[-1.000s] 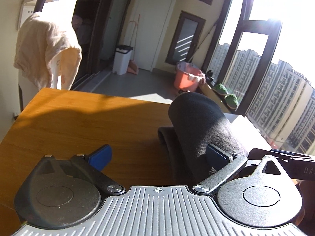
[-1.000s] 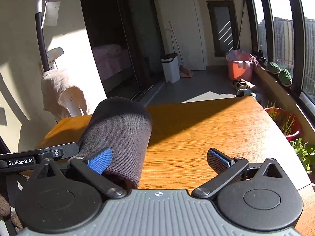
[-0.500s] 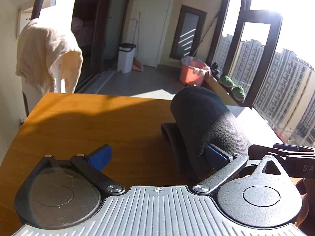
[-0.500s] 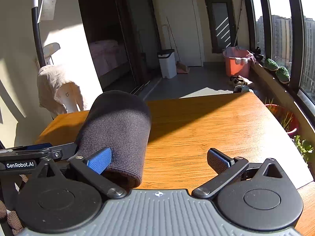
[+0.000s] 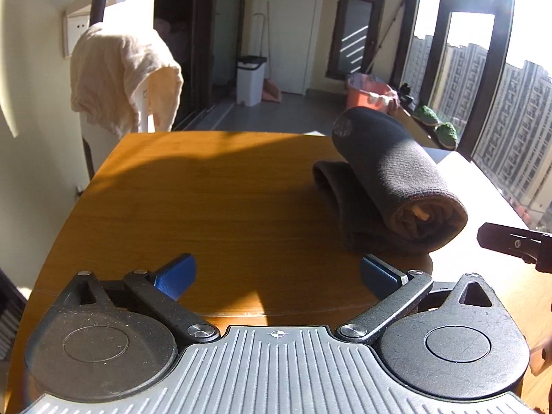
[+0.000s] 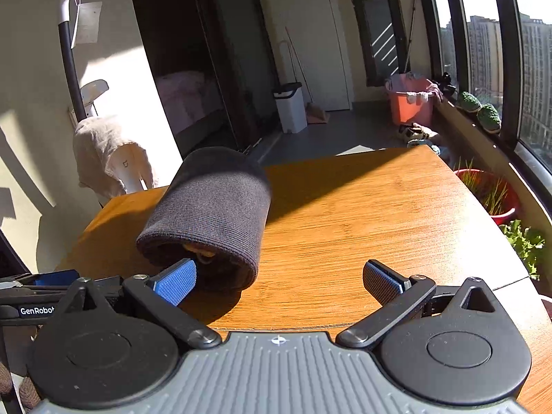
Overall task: Fold clothes
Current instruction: 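Release the rolled trousers and pull both grippers back from the roll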
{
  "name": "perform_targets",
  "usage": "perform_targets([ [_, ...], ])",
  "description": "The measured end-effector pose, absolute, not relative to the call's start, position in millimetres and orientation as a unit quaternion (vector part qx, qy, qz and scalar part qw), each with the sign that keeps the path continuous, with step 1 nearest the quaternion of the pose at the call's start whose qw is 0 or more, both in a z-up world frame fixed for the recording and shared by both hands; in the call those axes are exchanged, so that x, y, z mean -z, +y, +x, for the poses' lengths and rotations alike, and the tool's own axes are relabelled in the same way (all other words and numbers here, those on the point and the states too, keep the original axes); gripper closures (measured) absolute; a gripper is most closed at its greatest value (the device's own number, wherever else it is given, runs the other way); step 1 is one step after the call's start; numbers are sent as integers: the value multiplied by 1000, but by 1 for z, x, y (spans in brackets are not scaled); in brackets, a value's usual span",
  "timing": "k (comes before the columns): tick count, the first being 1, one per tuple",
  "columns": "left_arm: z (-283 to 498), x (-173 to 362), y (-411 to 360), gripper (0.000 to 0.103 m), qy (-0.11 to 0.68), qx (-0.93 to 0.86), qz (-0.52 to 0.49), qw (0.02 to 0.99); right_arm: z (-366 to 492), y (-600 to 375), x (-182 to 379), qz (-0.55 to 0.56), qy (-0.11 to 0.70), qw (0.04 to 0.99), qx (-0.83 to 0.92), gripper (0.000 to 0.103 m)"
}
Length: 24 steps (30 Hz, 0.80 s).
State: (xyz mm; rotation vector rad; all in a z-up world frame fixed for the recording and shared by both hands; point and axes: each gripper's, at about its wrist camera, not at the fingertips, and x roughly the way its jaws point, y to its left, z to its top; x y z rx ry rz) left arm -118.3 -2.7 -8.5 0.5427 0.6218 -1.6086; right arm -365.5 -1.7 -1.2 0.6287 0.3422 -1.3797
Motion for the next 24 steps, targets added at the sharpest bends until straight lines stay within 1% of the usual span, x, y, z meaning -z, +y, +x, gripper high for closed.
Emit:
perform_targets([
  [1, -122, 12, 2, 0, 278, 692, 248, 619, -364, 2, 5, 287, 166, 707, 625, 0],
  [4, -135, 18, 20, 0, 252, 680, 272, 632, -360, 12, 18, 304, 210, 677, 637, 0],
  [5, -139, 20, 26, 0, 243, 678, 275, 637, -359, 16, 20, 295, 220, 669, 646, 0],
  [8, -139, 22, 38, 0, 244, 667, 261, 654, -356, 26, 24, 275, 256, 642, 668, 0],
  [11, -135, 23, 39, 0, 246, 656, 253, 667, -358, 33, 27, 269, 250, 649, 667, 0],
  [24, -135, 23, 35, 0, 245, 658, 252, 667, -357, 30, 27, 264, 245, 651, 669, 0],
])
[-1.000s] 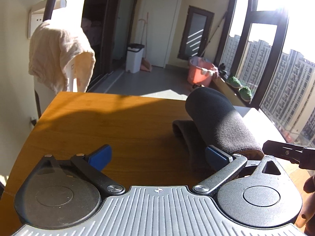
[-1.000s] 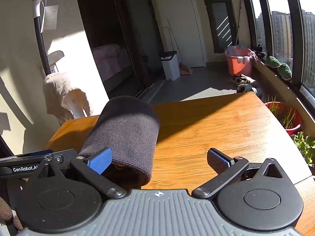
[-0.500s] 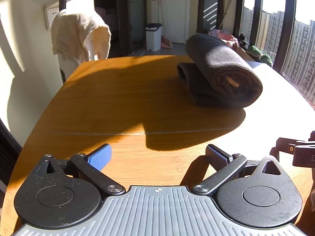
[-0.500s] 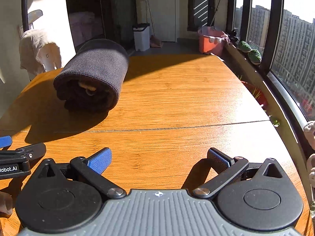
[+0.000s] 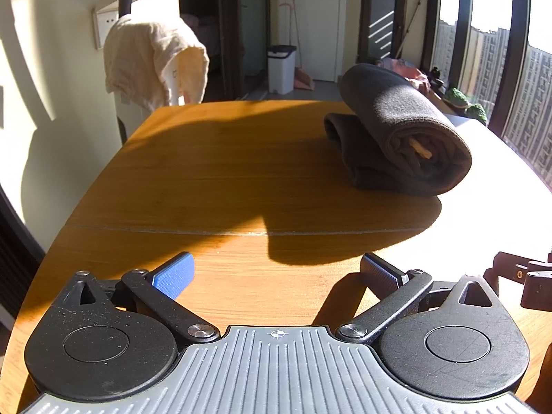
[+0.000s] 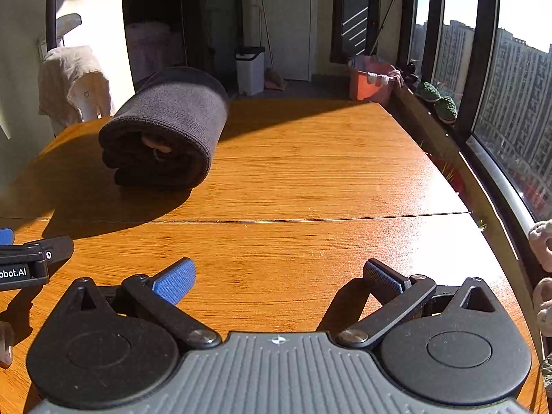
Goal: Fold clothes
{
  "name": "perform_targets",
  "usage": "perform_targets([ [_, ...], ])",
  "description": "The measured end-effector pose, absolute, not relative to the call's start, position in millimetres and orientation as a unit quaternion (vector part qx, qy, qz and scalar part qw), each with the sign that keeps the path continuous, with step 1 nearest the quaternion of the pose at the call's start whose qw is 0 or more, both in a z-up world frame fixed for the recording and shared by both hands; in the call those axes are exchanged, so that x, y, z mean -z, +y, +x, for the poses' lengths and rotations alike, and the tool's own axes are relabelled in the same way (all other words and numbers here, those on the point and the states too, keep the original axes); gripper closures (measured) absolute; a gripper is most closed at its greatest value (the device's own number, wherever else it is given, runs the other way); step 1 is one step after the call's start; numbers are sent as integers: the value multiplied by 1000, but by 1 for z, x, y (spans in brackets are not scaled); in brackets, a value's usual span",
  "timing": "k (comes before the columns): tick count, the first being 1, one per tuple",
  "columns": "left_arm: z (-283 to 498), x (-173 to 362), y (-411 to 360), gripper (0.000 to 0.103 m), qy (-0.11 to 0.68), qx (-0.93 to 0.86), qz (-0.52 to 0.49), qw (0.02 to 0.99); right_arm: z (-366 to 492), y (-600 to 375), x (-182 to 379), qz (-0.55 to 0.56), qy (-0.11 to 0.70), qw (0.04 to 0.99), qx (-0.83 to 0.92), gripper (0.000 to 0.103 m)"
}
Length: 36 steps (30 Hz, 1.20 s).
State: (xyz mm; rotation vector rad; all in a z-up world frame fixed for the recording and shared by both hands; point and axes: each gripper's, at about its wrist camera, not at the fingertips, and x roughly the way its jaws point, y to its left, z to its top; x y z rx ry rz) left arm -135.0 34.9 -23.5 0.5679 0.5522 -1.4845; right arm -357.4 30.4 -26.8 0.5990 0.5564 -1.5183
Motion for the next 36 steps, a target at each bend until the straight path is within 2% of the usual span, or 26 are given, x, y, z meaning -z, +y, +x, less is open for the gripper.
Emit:
perform_targets([
  [36, -155, 28, 3, 0, 233, 671, 247, 659, -352, -3, 29, 249, 234, 661, 668, 0],
])
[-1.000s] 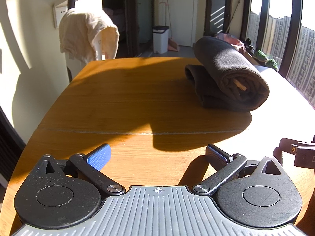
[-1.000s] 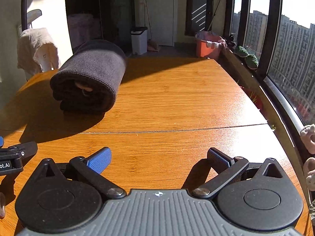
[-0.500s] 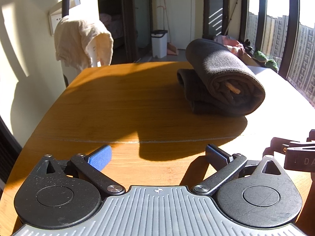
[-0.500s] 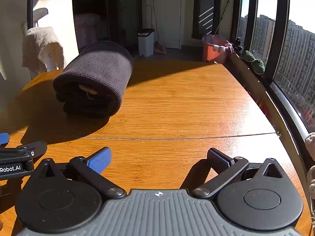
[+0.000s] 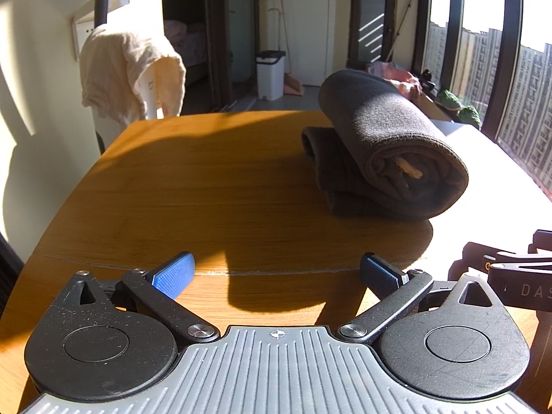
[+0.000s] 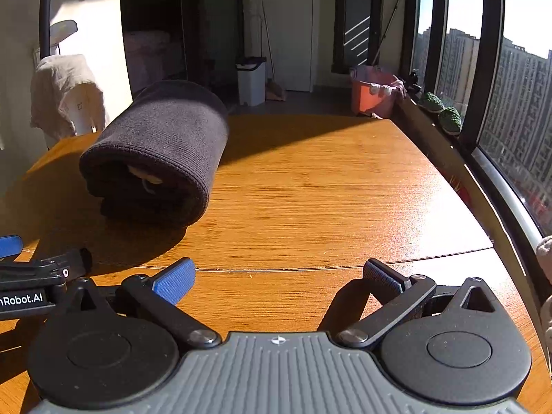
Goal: Fold clothes
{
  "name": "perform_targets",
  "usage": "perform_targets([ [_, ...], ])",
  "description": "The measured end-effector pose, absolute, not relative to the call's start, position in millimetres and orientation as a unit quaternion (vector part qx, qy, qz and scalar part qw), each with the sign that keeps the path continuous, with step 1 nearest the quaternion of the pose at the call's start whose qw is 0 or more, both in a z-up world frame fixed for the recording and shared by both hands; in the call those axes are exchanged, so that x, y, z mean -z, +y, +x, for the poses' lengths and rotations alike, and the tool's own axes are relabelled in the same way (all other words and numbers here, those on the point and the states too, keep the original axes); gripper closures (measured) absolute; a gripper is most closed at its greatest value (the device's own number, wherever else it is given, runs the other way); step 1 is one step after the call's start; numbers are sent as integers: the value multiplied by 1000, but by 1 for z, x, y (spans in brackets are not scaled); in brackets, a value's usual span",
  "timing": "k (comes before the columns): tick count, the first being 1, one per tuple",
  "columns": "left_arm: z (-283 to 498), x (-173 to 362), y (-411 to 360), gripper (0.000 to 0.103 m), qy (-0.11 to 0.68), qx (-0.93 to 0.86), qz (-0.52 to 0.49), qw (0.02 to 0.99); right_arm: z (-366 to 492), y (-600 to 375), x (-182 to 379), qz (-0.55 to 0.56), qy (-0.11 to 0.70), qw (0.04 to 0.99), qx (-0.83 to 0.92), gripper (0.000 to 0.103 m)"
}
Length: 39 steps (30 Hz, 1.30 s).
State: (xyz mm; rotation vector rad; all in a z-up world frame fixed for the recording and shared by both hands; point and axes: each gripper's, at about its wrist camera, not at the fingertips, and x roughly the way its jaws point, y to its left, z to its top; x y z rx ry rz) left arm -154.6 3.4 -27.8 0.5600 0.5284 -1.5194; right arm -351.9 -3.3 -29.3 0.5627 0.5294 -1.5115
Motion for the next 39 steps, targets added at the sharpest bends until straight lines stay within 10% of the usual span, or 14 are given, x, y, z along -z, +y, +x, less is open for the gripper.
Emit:
perform_targets([
  [39, -150, 28, -2, 0, 232, 680, 248, 650, -353, -4, 30, 249, 233, 659, 670, 0],
])
